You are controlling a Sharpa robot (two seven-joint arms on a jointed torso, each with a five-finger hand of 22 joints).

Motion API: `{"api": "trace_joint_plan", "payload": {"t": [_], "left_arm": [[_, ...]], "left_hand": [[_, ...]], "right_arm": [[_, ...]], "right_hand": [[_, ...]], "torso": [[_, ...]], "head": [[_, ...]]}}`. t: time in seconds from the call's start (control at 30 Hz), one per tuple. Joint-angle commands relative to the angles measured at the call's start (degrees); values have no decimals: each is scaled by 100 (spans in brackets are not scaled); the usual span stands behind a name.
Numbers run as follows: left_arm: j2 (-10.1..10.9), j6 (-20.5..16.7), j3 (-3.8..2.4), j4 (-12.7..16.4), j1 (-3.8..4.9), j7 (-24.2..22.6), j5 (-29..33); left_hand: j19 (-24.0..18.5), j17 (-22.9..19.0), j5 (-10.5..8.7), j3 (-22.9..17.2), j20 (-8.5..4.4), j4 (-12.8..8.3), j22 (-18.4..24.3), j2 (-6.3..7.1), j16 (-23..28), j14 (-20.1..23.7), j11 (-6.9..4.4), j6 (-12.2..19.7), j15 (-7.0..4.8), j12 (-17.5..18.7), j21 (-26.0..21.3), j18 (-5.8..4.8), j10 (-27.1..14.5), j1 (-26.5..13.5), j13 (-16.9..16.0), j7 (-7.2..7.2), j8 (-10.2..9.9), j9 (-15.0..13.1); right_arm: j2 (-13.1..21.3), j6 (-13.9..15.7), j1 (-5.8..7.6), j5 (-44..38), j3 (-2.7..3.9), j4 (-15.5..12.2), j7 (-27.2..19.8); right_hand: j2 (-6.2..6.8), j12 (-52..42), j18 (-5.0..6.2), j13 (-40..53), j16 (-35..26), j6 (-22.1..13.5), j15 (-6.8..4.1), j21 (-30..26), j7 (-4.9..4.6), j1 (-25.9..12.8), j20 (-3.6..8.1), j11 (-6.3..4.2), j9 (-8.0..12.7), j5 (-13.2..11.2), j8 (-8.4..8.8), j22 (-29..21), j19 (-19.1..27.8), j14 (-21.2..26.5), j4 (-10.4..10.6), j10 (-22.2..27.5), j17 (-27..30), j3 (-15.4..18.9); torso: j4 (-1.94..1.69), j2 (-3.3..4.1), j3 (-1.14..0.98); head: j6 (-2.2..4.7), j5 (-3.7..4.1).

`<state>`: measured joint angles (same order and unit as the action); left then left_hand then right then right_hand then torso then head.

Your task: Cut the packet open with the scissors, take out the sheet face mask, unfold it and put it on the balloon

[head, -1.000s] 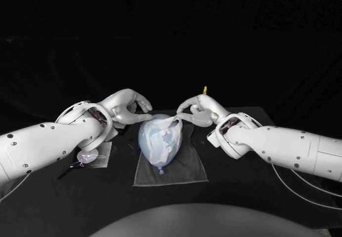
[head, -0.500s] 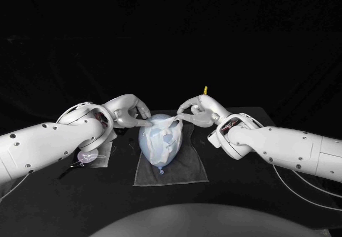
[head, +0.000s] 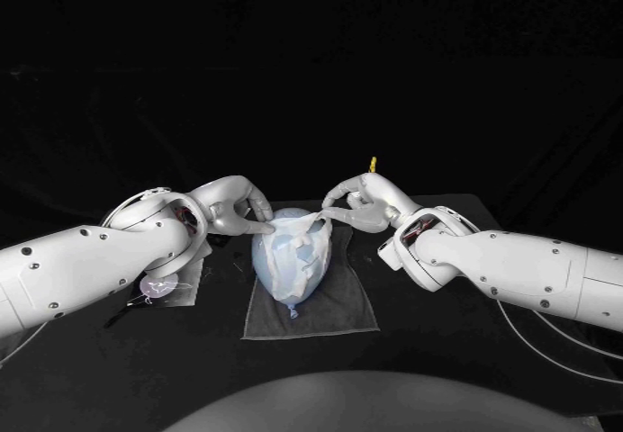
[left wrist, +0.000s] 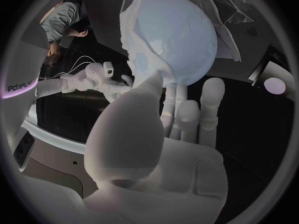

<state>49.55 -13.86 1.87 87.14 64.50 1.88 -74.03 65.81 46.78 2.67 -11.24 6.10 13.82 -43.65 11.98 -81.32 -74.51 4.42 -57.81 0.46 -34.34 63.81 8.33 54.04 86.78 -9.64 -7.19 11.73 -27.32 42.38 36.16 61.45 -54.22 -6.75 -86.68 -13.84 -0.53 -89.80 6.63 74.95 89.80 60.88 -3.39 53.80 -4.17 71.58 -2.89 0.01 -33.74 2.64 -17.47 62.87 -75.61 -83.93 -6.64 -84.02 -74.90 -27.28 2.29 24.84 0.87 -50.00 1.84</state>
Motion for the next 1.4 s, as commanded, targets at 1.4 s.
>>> {"api": "trace_joint_plan", "payload": {"t": [1.4], "left_arm": [[-98,-853,39,33,-27,-686,48]], "left_hand": [[516,700,22,-2838,-284,-784,-870,234,43,-578,-267,-751,-265,1587,644,-101,2005,-7,79,103,198,-468]], "right_arm": [[-28,-68,4,-27,6,47,0]], "right_hand": [[-35,-20,96,1505,20,27,-33,11,21,3,43,-27,-164,14,-39,6,-20,-607,-5,-598,-1510,-65]], "torso": [[-3,2,6]], "head": [[0,1]]}}
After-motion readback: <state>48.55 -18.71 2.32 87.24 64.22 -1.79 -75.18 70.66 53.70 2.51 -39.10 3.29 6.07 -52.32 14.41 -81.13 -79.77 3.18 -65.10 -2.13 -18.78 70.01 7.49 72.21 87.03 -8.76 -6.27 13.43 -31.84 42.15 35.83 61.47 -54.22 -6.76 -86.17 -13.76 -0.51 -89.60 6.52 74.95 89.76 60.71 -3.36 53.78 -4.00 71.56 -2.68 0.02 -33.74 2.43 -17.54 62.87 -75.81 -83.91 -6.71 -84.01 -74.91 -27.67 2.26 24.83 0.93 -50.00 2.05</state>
